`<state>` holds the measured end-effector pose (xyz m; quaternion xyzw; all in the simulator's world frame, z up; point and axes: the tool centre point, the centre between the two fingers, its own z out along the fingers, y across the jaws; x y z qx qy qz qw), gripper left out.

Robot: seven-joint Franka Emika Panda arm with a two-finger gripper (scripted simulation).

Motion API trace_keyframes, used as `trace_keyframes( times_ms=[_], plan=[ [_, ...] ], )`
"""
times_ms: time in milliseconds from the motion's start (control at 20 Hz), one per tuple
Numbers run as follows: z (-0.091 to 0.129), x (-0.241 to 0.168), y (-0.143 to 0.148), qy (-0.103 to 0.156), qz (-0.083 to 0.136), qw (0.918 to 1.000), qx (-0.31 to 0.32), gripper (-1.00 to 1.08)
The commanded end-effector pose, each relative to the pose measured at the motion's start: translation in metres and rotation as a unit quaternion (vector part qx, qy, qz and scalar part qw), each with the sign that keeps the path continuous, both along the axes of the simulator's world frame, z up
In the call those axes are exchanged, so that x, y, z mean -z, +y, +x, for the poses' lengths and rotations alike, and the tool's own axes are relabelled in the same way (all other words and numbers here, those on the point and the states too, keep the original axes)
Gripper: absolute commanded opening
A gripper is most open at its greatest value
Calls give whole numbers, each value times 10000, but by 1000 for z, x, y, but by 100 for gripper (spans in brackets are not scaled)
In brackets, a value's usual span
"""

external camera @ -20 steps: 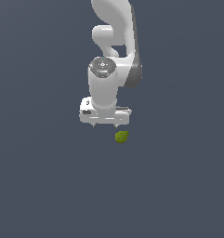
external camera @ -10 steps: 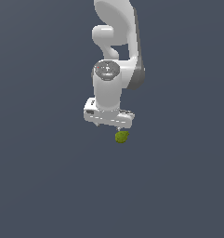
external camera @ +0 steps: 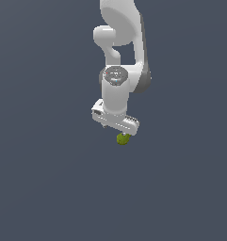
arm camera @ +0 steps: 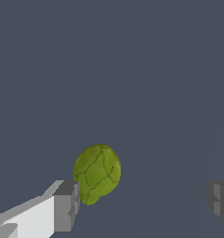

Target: Pick up the object and move it to a goal position.

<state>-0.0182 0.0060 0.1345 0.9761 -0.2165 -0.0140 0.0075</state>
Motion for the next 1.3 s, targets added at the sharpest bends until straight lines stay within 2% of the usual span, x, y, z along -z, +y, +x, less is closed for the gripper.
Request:
trace_keyframes(
  times_ms=[0, 250, 500, 1250],
  plan=[
    [-1, 4, 5, -16, -1, 9995, 310, 100],
    [-3, 12, 16, -44, -2, 9958, 913, 100],
    [-5, 20, 26, -71, -4, 9884, 1514, 100],
    [-12, 39, 50, -142, -10, 9519, 3061, 100]
  ],
)
